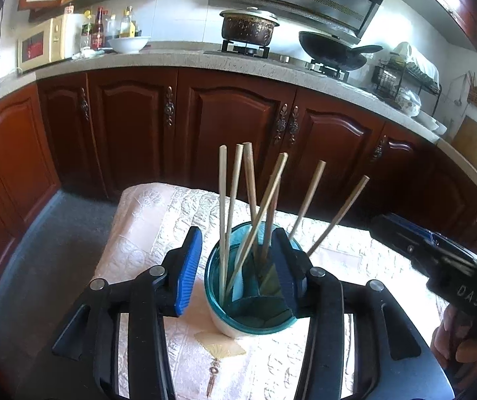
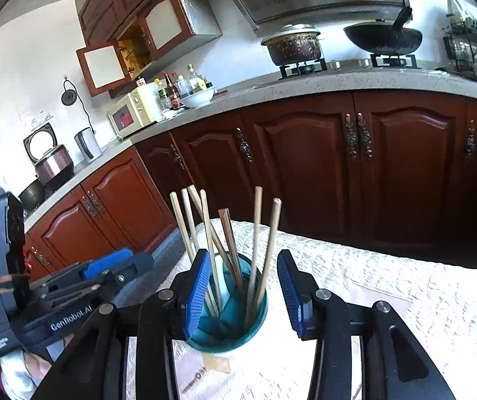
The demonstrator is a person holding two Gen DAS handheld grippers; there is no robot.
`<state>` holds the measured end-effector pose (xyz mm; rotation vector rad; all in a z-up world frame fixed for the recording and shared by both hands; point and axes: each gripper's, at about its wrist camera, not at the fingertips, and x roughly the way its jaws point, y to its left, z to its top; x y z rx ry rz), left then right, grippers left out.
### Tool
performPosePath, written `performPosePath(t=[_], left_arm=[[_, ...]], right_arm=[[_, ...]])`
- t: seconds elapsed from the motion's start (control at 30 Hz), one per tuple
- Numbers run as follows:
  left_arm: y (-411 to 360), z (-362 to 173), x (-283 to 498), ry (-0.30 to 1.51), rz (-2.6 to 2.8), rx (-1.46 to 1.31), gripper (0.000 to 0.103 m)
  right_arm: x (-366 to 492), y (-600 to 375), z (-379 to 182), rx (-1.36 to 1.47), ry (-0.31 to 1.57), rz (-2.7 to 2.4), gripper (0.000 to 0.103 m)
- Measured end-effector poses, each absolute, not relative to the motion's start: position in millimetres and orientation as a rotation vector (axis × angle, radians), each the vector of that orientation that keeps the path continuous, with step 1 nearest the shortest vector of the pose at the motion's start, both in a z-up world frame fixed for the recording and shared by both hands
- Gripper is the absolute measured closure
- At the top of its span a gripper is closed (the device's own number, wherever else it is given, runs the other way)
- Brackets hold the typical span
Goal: Organize utensils
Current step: 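Lower the chopsticks into the cup and open the left tool while the right tool opens, then move both tools back over the metal spoon and gold fork on the placemat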
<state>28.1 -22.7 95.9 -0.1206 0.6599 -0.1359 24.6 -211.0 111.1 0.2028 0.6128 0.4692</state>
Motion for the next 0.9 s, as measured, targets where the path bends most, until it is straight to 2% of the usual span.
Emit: performPosePath(t=[0.13,0.9], left_arm=[[-33.4,97.4,15.7,0.648,-0.136,-0.111,0.053],[-107.9,82.6,-24.0,0.682,-0.237,-0.026,0.052]], right_arm=[[9.4,-219.6,108.7,0.191,0.62,0.424,0.063],[-53.3,-307.0,94.2,0.188,0.659,0.225,0.061]])
